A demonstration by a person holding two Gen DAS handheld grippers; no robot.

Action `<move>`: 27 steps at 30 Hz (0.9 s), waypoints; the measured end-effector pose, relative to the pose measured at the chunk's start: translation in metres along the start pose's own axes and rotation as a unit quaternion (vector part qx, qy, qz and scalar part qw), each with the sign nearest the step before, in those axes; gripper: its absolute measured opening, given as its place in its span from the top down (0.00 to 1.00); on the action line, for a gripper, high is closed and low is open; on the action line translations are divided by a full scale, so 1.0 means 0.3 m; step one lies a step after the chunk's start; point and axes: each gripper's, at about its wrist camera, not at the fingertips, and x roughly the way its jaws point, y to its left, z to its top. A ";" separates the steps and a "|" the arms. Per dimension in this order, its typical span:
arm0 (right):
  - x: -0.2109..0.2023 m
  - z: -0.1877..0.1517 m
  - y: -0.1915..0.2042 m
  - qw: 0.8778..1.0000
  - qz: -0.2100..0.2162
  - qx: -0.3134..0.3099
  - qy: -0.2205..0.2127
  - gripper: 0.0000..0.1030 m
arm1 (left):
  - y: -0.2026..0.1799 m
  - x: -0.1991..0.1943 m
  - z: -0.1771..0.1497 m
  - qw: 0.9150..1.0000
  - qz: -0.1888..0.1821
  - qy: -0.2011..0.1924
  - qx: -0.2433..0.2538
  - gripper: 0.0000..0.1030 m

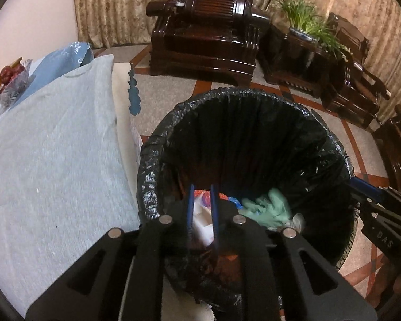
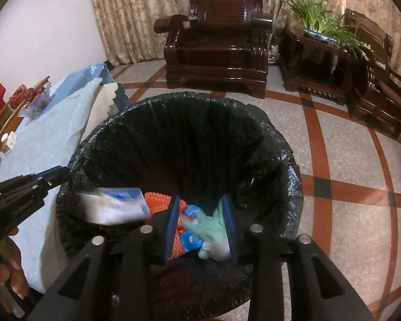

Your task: Collect trash

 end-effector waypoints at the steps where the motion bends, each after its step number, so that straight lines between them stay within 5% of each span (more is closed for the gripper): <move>1: 0.002 0.002 0.002 1.000 0.000 -0.001 0.001 0.68 | -0.002 -0.001 -0.002 1.000 0.000 0.001 0.001 0.85; 8: -0.024 0.019 0.023 1.000 -0.003 -0.007 -0.004 0.68 | 0.012 -0.072 -0.004 1.000 0.001 -0.015 -0.007 0.74; 13: -0.125 0.044 0.062 0.999 -0.010 -0.017 -0.033 0.66 | 0.040 -0.247 -0.002 0.998 0.016 -0.058 -0.019 0.48; 15: -0.176 0.052 0.086 0.998 -0.015 -0.022 -0.050 0.57 | 0.052 -0.328 -0.006 0.996 0.028 -0.082 -0.025 0.27; 18: -0.274 0.061 0.135 0.996 -0.019 -0.032 -0.081 0.46 | 0.084 -0.499 -0.010 0.990 0.049 -0.128 -0.037 0.15; 27: -0.634 0.043 0.308 0.979 -0.017 -0.026 -0.203 0.17 | 0.171 -0.907 -0.094 0.968 0.111 -0.216 -0.064 0.05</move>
